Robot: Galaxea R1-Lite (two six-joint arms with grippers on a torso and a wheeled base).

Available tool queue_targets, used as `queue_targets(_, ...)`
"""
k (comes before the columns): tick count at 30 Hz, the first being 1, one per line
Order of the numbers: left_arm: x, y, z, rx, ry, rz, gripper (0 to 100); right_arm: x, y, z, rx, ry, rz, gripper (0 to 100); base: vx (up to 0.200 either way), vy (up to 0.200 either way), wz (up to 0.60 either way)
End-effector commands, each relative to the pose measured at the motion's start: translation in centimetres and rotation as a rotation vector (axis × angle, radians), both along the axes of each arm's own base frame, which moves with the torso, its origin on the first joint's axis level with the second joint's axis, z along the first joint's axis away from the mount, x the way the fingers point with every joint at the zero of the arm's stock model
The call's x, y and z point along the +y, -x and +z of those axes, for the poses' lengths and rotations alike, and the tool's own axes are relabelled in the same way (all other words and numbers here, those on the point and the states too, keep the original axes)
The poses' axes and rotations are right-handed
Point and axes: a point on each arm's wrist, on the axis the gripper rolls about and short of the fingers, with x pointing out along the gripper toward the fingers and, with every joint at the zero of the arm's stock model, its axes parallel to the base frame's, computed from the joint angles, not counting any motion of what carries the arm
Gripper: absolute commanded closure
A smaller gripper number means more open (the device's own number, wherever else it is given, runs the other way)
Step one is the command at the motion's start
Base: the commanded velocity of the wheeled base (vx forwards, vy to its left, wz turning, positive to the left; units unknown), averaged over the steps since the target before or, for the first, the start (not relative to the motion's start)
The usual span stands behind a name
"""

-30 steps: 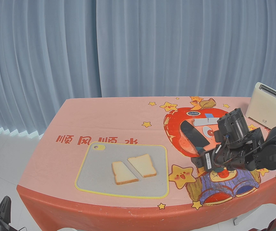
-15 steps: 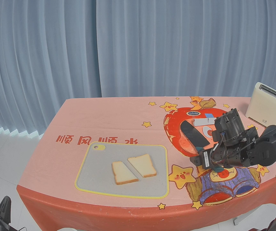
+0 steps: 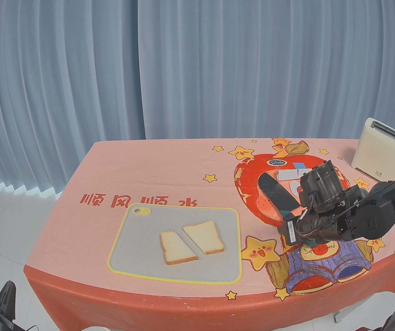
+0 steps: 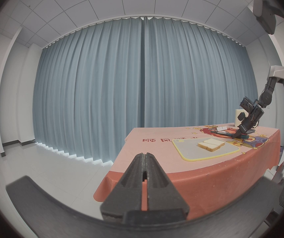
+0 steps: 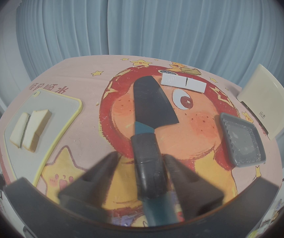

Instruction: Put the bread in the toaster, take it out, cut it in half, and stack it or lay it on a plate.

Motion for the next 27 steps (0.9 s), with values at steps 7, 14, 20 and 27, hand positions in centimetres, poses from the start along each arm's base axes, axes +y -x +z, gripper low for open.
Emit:
queue_targets(7,0.0,0.0,-0.5,0.005,0.0,0.0,100,0.1,-0.1,-0.6,0.019,-0.011,-0.024,100,0.0,0.0,0.0)
queue_targets(14,0.0,0.0,-0.5,0.004,0.0,0.001,100,-0.1,0.1,1.2,-0.052,-0.061,-0.024,100,0.0,0.0,0.0)
queue_targets(20,0.0,0.0,-0.5,0.004,0.0,0.001,100,0.0,0.4,2.9,-0.125,-0.133,0.001,100,0.0,0.0,0.0)
queue_targets(27,0.0,0.0,-0.5,0.005,0.0,0.0,100,-0.1,0.4,3.2,-0.13,-0.143,0.002,100,0.0,0.0,0.0)
